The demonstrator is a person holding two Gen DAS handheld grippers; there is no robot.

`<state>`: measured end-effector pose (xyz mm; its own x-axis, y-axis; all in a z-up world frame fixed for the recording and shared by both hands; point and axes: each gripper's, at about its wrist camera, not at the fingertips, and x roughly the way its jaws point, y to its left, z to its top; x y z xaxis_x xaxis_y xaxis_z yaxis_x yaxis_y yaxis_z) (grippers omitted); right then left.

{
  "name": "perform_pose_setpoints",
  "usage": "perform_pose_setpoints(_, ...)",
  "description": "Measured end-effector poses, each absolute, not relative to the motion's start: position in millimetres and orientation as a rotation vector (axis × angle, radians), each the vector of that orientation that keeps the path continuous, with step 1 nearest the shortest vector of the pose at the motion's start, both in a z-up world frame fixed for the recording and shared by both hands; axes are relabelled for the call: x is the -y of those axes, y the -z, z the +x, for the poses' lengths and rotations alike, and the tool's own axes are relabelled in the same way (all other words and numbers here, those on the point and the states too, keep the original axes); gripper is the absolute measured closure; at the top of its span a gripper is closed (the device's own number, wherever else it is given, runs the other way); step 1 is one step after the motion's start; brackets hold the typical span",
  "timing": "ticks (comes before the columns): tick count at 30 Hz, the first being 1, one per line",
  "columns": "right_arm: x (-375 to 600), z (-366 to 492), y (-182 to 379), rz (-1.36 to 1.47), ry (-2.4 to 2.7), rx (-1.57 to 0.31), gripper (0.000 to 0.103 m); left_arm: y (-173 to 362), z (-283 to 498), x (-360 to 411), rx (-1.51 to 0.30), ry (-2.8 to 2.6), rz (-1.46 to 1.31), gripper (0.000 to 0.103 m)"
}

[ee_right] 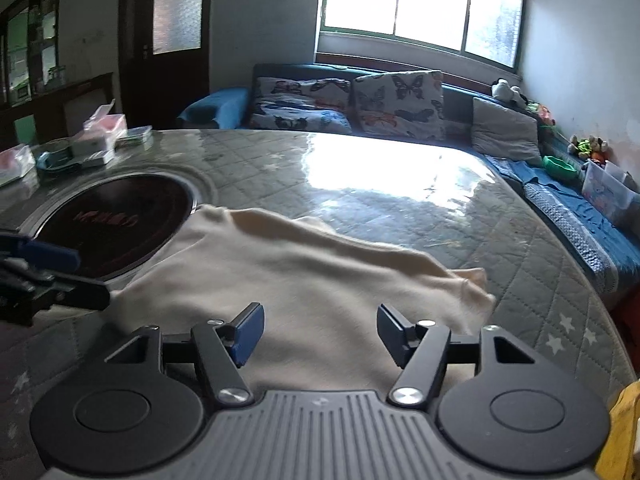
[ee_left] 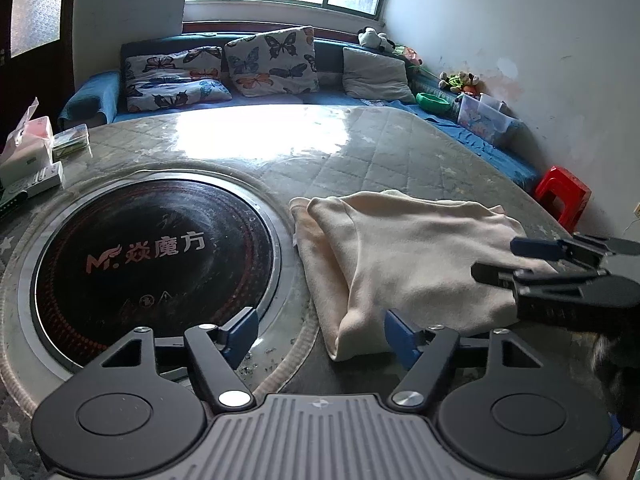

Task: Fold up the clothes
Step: 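Open both grippers and withdraw them from the folded shirt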

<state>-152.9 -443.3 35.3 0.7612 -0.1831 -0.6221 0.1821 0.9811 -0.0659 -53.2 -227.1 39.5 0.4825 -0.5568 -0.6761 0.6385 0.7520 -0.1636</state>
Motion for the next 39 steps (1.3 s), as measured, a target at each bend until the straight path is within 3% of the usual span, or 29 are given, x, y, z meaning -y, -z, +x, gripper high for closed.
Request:
perform_pose_setpoints(12,422,-165,-30,-0.041,0.147,-0.694,0.036,-40,-57,225,-0.772,0.721,0.128,0.017)
perform_pose_setpoints(15,417,-167,-29,-0.057,0.136,-0.701,0.029,-41,-58,225,-0.766,0.718,0.129,0.013)
perform_pose_setpoints(24,402,-177,-29,-0.090,0.107,-0.699,0.025,-42,-61,226,-0.750,0.719,0.120,0.003)
perform_pose_setpoints(33,399,-182,-25,-0.055,0.109,-0.700,0.024,-44,-66,225,-0.732,0.738,0.116,0.000)
perform_pose_setpoints(39,395,-186,-19,-0.041,0.111,-0.713,0.017,-43,-67,224,-0.736,0.737,0.114,0.000)
